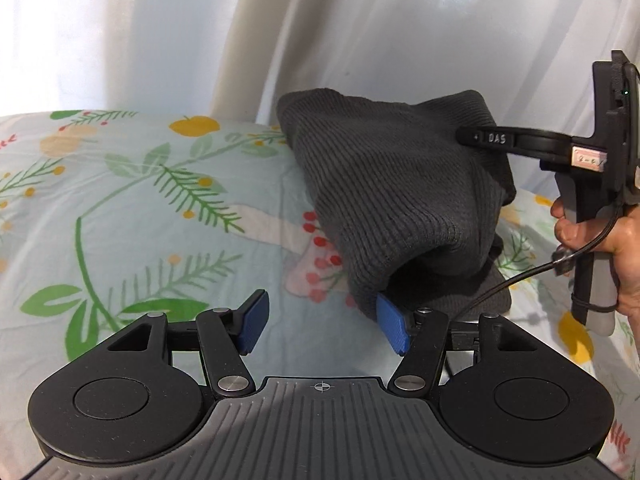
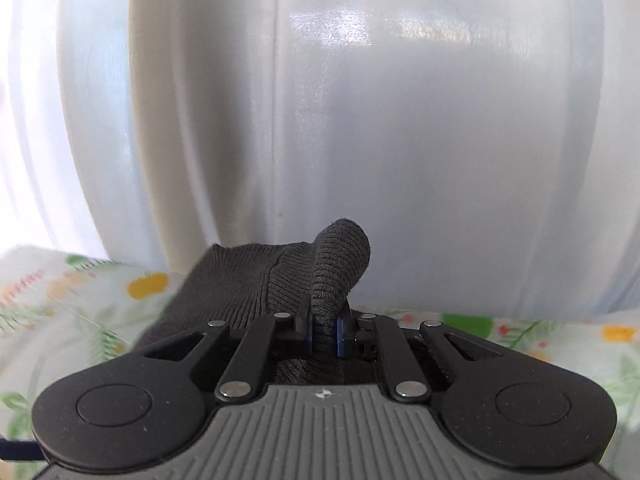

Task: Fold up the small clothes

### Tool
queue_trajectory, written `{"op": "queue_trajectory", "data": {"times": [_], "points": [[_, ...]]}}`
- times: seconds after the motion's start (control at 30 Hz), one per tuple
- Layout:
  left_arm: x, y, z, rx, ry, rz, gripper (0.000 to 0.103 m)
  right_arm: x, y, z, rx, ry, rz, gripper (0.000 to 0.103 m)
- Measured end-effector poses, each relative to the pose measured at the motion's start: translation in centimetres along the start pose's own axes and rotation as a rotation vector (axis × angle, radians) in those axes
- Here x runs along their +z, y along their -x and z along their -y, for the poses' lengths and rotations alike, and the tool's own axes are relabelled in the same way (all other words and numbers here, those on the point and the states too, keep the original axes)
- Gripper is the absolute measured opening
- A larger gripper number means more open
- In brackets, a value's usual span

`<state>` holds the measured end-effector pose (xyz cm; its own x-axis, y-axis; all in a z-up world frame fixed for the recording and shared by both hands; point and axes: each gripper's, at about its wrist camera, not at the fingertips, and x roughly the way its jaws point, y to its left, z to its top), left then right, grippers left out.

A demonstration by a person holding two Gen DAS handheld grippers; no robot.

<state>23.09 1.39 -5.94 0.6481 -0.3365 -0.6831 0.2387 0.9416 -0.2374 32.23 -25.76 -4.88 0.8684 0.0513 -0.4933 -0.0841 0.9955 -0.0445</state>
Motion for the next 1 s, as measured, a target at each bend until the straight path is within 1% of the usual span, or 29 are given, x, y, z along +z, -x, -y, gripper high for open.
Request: {"op": "queue_trajectory", "data": {"times": [0.03,0.1,0.17,0.2,0.23,0.3,0.33,0.37,0.4,0.47,0.5,0.57,0.67,0.73,0.83,0.87,0.9,0.93,0.97,1.0], "points": [[0.1,-0.5,0.4,-0.006,-0.005,-0.005,0.065,-0.6,-0.3,-0.5,-0.044,0.052,-0.006,0.009],[0.1,-1.2,1.0,-0.008,-0.016,-0.004,0.065,-1.7,-1.1,-1.2,-0.091,0.103,-0.030,0.009],[0.1,-1.7,1.1,0.022,-0.019,0.000,0.064,-2.7,-1.9,-1.1,-0.098,0.110,-0.068,0.011],[0.3,-1.9,1.0,0.032,-0.011,0.003,0.063,-3.0,-2.0,-0.6,-0.076,0.071,-0.091,0.011],[0.4,-2.0,0.7,0.033,-0.001,0.005,0.063,-3.2,-1.7,0.1,-0.046,0.009,-0.105,0.012],[0.6,-2.0,0.1,0.028,0.023,0.005,0.063,-3.7,-0.8,2.1,0.019,-0.149,-0.125,0.023],[0.6,-2.0,-0.1,0.031,0.026,0.004,0.063,-4.3,-0.1,3.0,0.055,-0.232,-0.133,0.026],[0.7,-2.1,-0.2,0.033,0.029,0.002,0.063,-4.8,0.6,4.0,0.103,-0.313,-0.143,0.031],[0.7,-2.1,-0.4,0.033,0.036,0.000,0.063,-5.8,1.7,4.8,0.169,-0.411,-0.155,0.032],[0.6,-2.2,-0.7,0.032,0.053,-0.002,0.063,-7.7,2.3,6.1,0.320,-0.584,-0.186,0.035],[0.6,-2.3,-0.8,0.034,0.060,-0.006,0.063,-8.6,2.2,6.2,0.378,-0.652,-0.214,0.040],[0.4,-2.3,-0.9,0.037,0.067,-0.013,0.063,-9.9,1.9,6.2,0.434,-0.711,-0.242,0.049],[0.3,-2.2,-1.1,0.040,0.071,-0.016,0.064,-11.1,0.5,5.5,0.506,-0.799,-0.289,0.052],[0.3,-2.2,-1.0,0.040,0.072,-0.017,0.064,-11.5,-0.2,5.6,0.557,-0.862,-0.277,0.056],[0.3,-2.1,-0.7,0.050,0.058,-0.016,0.064,-11.9,-1.7,5.6,0.596,-0.932,-0.277,0.054],[0.2,-2.2,-0.6,0.052,0.055,-0.017,0.064,-11.7,-2.1,5.5,0.605,-0.937,-0.284,0.048],[0.2,-2.3,-0.5,0.053,0.053,-0.020,0.064,-11.3,-2.4,5.2,0.604,-0.932,-0.290,0.034],[0.2,-2.4,-0.4,0.055,0.052,-0.024,0.064,-10.9,-2.7,5.0,0.605,-0.917,-0.299,0.029],[0.2,-2.5,-0.3,0.056,0.048,-0.026,0.064,-10.4,-2.9,4.7,0.594,-0.898,-0.306,0.021],[0.3,-2.5,-0.1,0.061,0.041,-0.027,0.064,-9.6,-3.4,4.1,0.564,-0.863,-0.310,0.012]]}}
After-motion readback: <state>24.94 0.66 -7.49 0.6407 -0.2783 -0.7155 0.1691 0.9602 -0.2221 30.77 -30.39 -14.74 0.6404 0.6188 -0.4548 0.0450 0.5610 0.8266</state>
